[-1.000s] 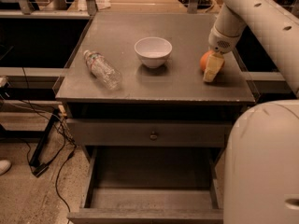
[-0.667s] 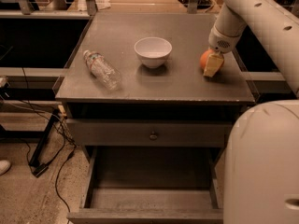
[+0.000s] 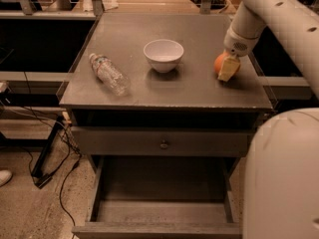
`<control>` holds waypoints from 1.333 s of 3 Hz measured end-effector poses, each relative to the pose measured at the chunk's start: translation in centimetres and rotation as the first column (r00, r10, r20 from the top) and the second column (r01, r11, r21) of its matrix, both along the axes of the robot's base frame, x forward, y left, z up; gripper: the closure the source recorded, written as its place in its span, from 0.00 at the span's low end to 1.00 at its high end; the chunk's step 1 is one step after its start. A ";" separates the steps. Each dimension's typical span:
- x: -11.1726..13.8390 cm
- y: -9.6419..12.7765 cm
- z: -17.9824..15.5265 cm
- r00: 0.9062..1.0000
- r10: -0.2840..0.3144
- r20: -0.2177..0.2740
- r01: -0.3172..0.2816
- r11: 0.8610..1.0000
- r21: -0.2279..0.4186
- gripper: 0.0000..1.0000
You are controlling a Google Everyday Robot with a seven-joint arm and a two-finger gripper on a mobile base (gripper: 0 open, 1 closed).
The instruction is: Place orange into middle drawer
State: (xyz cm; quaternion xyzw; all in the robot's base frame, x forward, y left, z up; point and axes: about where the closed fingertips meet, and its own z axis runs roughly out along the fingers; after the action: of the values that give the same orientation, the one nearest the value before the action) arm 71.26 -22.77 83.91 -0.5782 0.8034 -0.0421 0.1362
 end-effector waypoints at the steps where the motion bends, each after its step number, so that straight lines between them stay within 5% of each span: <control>1: -1.0 -1.4 1.6 0.999 -0.044 0.026 0.043 0.999 0.020 1.00; 3: -6.1 -6.1 4.7 0.988 -0.145 0.060 0.141 0.988 0.062 1.00; 4: -6.3 -6.3 4.8 0.987 -0.147 0.060 0.144 0.988 0.061 1.00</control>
Offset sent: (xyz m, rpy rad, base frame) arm -0.0646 -0.0764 0.0656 0.0528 -0.1153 -0.1908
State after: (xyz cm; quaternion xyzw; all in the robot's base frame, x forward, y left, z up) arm 65.00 -29.12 88.67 -0.5122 0.8395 -0.0478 0.1750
